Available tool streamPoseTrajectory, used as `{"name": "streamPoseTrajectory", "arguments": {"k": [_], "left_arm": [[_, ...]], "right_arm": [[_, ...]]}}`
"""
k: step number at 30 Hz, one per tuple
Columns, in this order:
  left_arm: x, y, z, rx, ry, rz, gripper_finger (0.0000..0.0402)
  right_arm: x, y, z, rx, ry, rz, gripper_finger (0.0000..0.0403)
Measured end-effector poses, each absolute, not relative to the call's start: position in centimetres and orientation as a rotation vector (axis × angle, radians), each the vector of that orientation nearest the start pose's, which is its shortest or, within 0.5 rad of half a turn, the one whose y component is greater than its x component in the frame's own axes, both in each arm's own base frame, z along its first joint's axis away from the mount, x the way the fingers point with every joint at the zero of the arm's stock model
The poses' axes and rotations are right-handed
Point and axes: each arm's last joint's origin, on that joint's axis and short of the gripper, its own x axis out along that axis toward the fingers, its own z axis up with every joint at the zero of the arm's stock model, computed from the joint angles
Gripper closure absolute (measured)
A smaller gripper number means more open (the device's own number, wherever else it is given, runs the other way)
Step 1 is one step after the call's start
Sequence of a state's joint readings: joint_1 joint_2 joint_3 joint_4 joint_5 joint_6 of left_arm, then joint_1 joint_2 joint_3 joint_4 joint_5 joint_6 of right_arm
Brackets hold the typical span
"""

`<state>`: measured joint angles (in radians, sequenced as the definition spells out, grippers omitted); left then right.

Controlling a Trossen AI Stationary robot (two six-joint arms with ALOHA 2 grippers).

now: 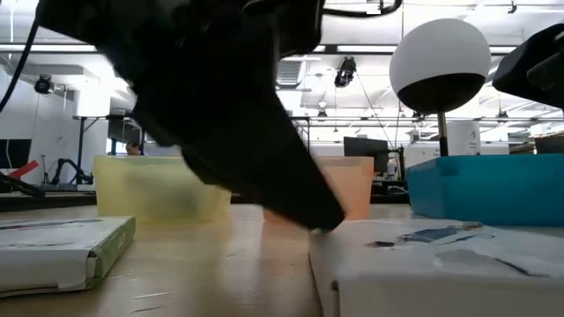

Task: Pick and place items into bin
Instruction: Put the right white card reader box into the blue bin

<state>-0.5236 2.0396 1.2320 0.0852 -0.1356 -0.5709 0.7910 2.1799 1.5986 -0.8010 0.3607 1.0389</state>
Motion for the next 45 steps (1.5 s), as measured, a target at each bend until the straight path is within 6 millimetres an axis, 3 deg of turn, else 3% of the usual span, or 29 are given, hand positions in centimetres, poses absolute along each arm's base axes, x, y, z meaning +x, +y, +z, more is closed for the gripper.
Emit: {"name": "streamPoseTrajectory", "arguments": {"k": [8,16,24,32,45], "left_arm": [[36.0,-20.4,12.8,-0.321,0.827,-0.129,0.0350],[36.1,-20.5,14.5,-0.336,0.751,-0.159,0.0350],[35.8,-20.2,13.5,-0.327,0.791,-0.142,0.0350],[35.6,-20.1,13.1,-0.339,0.807,-0.129,0.0350],[35.6,-20.1,12.9,-0.341,0.810,-0.127,0.0350]], "right_arm": [[30.7,29.6,14.2,0.152,1.164,-0.256,0.0257],[30.7,29.6,14.2,0.203,1.178,-0.275,0.0254],[31.3,28.9,14.2,0.194,1.177,-0.293,0.0275],[31.2,28.5,16.3,0.172,1.149,-0.284,0.0287],[33.9,27.4,15.6,0.188,1.123,-0.197,0.0291]]}}
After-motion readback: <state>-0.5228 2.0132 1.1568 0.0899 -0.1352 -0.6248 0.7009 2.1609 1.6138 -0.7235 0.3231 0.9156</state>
